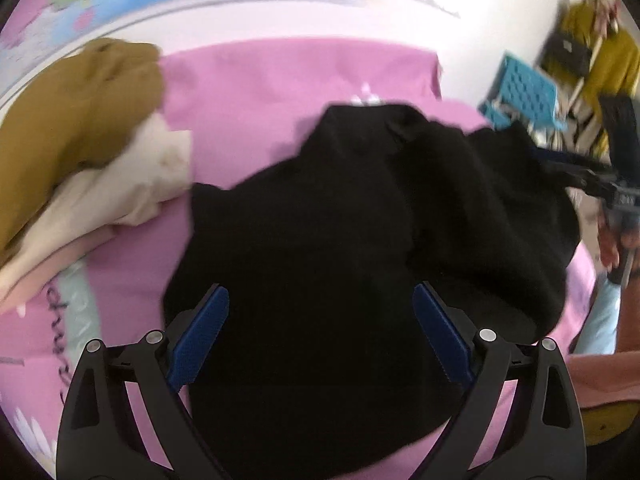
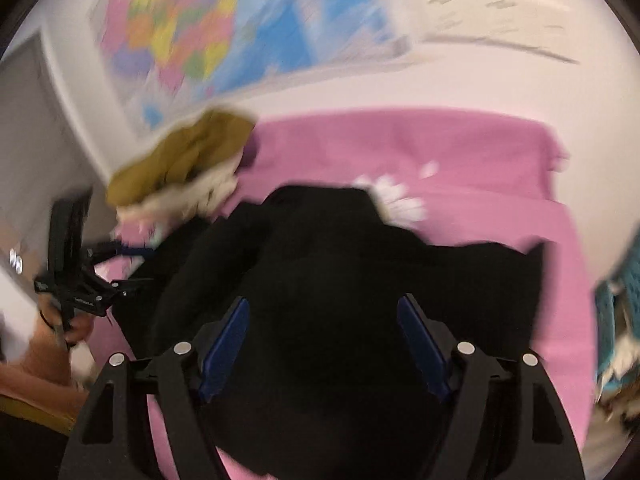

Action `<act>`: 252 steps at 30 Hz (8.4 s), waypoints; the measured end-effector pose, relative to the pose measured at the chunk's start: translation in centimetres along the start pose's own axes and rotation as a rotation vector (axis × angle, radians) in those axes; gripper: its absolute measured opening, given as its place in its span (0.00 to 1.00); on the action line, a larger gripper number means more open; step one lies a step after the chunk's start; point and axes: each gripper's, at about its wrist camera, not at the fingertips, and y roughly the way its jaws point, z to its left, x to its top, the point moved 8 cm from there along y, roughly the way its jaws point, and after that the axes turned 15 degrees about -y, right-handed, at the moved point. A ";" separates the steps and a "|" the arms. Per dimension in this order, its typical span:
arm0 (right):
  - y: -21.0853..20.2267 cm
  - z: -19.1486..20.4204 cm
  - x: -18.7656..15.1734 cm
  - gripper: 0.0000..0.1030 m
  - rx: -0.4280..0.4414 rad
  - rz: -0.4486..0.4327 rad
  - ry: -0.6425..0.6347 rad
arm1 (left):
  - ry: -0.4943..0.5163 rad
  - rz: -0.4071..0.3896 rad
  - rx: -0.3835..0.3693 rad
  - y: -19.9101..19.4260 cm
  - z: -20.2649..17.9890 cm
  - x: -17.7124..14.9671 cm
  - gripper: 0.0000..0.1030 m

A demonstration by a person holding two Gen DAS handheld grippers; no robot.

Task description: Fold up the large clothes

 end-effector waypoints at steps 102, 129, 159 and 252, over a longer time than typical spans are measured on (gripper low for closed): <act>-8.2 1.5 -13.6 0.72 0.279 -0.147 0.570 | -0.203 -0.095 0.048 -6.0 4.5 -6.3 0.85; -5.7 0.5 -11.9 0.86 0.161 -0.200 0.749 | -0.421 0.076 -0.351 0.0 0.1 -4.7 0.95; 0.6 -3.5 -6.2 0.61 0.079 -0.225 0.710 | -0.594 0.038 -0.386 3.1 1.6 2.0 0.91; 27.4 19.3 40.3 0.16 0.208 -0.068 -0.093 | -0.605 -0.531 0.422 -14.8 39.0 17.3 0.81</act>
